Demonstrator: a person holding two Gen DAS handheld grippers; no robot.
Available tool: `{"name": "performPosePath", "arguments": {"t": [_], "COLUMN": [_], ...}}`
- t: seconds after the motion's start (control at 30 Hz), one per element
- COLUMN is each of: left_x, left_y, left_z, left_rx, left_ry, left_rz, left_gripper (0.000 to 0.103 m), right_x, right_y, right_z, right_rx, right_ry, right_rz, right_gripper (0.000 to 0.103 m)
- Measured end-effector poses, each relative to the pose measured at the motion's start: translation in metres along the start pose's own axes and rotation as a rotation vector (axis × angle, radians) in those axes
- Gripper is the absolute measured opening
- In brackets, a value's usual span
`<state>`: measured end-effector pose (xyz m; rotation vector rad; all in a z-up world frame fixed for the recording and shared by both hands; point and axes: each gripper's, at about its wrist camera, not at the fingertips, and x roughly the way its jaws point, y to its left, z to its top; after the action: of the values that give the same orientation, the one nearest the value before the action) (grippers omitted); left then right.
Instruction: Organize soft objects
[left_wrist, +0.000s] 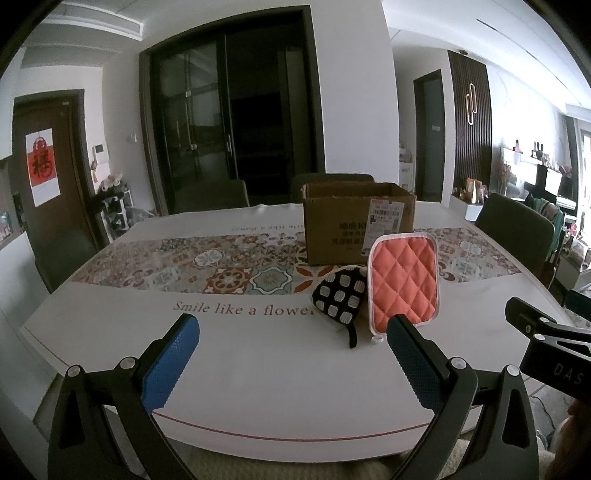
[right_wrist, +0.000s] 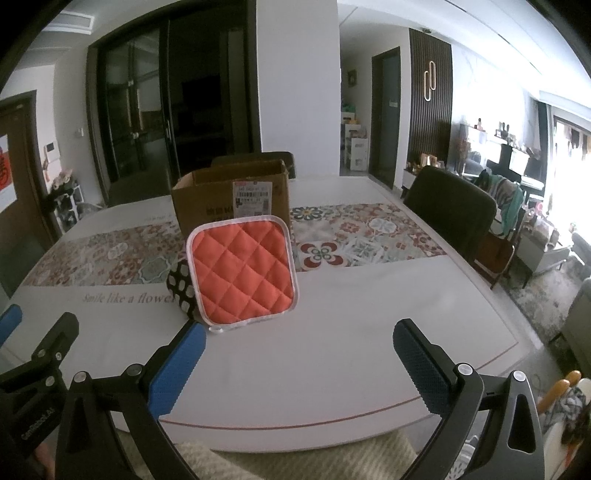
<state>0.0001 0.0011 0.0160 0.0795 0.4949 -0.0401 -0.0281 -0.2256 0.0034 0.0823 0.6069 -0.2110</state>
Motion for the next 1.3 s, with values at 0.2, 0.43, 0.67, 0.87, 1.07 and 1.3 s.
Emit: {"name": "performPosePath", "arguments": {"t": [0.2,0.43,0.67,0.87,1.07,1.3], "left_x": [-0.0003,-0.0003,-0.0004,-0.0010,-0.0012,0.0054], "left_y": [0.0000,-0.0001,-0.0004,-0.0009,-0.0012,-0.0004], "left_z": [-0.0006,-0.0010,-0.0017,-0.0004,0.0001,-0.0010], "left_rx": [0.000,0.001,0.001,0.001,-0.001,-0.001], "left_ry": [0.000,0.000,0.000,-0.002,-0.002,0.002], "left_rz": [0.001,0.000,0.001,-0.003,-0.006,-0.026], "left_gripper": [0.103,0.103,0.103,0.103,0.103,0.103], "right_x": [0.0001,0.0000,0.0002,0.0005,0.0007,0.0089], "right_y": [-0.0007,-0.0006,-0.0004,-0.0002,0.0004,0.0047], "right_z": [-0.0001,-0.0001,-0.0006,-0.0003,-0.0010,0.0028], "right_rx": [-0.001,-0.001,-0.001,-0.002,-0.003,-0.017], "right_ry": [-0.005,-0.006,-0.007,-0.008,-0.010,-0.004], "right_rz": [0.000,0.001,0.000,-0.001,0.002,0.016], "right_gripper": [0.103,0.103,0.103,0.103,0.103,0.103]}}
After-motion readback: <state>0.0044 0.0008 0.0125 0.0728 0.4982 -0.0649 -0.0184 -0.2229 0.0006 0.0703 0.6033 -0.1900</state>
